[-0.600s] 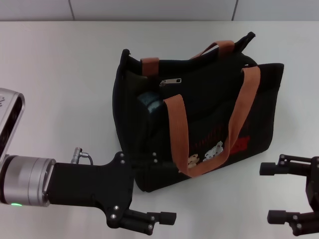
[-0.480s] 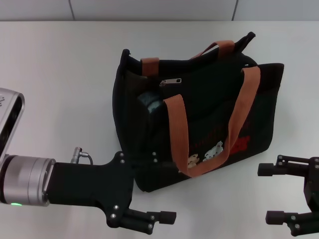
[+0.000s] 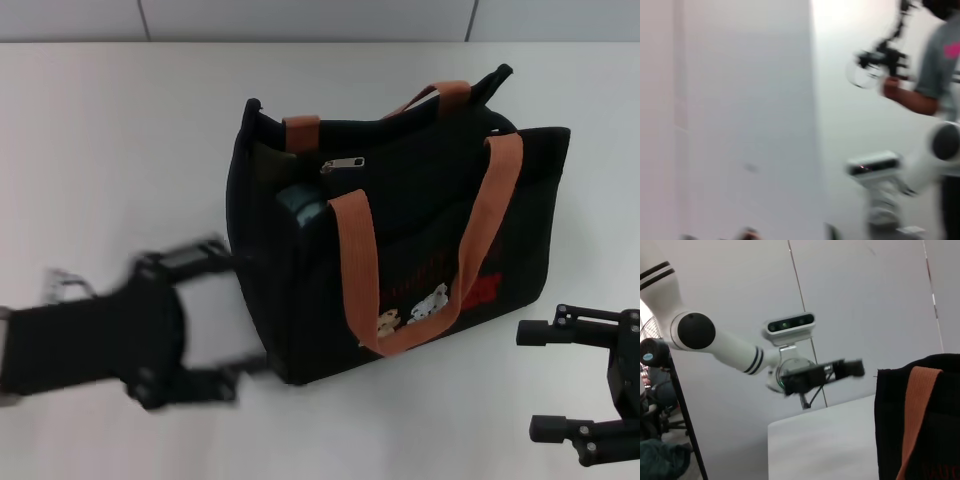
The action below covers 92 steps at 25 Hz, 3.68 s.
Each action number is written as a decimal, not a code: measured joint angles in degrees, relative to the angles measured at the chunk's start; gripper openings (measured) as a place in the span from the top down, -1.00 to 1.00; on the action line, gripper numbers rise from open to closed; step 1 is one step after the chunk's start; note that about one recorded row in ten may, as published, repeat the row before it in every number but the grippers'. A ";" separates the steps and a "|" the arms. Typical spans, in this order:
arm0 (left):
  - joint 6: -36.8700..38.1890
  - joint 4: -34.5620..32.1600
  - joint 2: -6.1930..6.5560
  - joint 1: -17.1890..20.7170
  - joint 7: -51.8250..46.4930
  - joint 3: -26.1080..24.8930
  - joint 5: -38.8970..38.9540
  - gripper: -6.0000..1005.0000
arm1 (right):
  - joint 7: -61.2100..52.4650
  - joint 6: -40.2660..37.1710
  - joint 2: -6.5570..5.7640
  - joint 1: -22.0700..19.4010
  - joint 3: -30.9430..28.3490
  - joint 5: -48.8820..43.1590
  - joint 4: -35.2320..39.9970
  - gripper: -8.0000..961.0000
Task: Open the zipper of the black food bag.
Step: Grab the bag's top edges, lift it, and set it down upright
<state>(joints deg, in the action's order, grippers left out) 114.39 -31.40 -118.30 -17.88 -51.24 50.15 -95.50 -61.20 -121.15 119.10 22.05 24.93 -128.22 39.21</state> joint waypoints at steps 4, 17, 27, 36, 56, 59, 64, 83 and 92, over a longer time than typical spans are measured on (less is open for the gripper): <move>-0.14 1.80 -0.33 2.86 1.43 -4.42 4.83 -0.66 | 1.23 0.03 0.06 -0.18 -0.23 0.17 -0.57 -0.72; -6.76 20.85 -0.88 -0.18 22.49 -2.34 7.29 -0.66 | 1.27 0.67 0.08 -0.06 -0.15 0.61 -1.59 -0.71; -13.23 33.15 -0.88 -5.66 33.85 -6.63 7.71 -0.58 | 1.18 0.76 0.08 -0.10 -0.14 0.61 -1.69 -0.70; -15.19 38.18 -0.83 -5.43 44.52 -12.82 5.68 -0.42 | 0.88 1.12 0.08 -0.05 -0.23 0.62 -1.86 -0.70; -16.70 39.63 -0.88 -5.32 43.49 -17.70 5.85 0.53 | 0.83 1.28 0.08 -0.25 -0.23 0.72 -2.14 -0.68; -16.67 39.61 -0.88 -5.38 42.18 -17.97 5.90 0.56 | 0.84 1.28 0.07 -0.26 -0.24 0.76 -2.14 -0.68; -16.20 38.99 -0.69 -5.89 41.26 -18.63 5.98 0.57 | 1.03 1.28 0.07 -0.26 -0.23 1.07 -2.13 -0.68; -5.96 21.73 -0.70 -11.77 32.60 -19.06 5.80 0.58 | -2.17 5.91 -0.19 -0.16 -12.11 33.09 0.08 -0.67; -4.35 15.93 -0.73 -14.96 28.85 -17.52 5.87 0.59 | -22.37 10.83 -0.47 4.94 1.57 26.49 22.61 -0.66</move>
<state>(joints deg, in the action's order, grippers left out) 110.04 -15.47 -119.03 -32.84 -22.39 32.64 -89.62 -83.58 -110.33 118.63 26.99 26.50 -101.73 61.82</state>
